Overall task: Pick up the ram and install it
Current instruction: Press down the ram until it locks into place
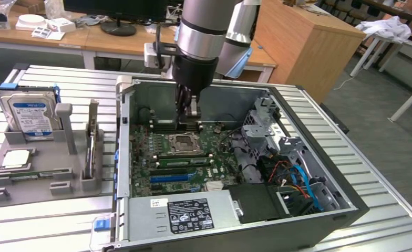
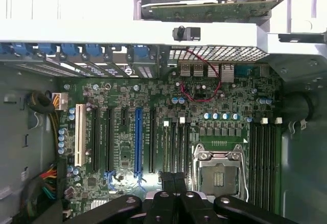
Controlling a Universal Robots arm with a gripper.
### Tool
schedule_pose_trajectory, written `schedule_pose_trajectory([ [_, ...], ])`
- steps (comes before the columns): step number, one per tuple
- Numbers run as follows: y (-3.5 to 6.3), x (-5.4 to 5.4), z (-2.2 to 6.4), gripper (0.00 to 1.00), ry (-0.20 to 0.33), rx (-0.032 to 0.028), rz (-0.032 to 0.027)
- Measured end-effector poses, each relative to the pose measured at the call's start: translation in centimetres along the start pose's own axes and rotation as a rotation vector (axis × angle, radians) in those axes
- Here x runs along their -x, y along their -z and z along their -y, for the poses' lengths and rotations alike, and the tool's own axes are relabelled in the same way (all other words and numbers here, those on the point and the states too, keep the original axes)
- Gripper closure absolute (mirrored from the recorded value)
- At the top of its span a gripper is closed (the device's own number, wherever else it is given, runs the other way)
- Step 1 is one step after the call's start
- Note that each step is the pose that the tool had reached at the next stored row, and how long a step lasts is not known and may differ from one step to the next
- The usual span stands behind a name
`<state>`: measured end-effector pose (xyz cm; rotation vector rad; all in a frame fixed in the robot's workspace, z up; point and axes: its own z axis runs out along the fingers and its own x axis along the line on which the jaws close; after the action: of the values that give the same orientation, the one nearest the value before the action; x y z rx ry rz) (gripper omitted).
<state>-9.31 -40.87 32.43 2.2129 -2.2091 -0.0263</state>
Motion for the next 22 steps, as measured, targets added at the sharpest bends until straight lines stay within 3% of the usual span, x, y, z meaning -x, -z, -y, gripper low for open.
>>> schedule_pose_trajectory([
  [13,0.11,0.00,0.04,0.89,0.000,0.0000,-0.0001],
  [22,0.13,0.00,0.93,0.89,0.000,-0.0001,0.0000],
])
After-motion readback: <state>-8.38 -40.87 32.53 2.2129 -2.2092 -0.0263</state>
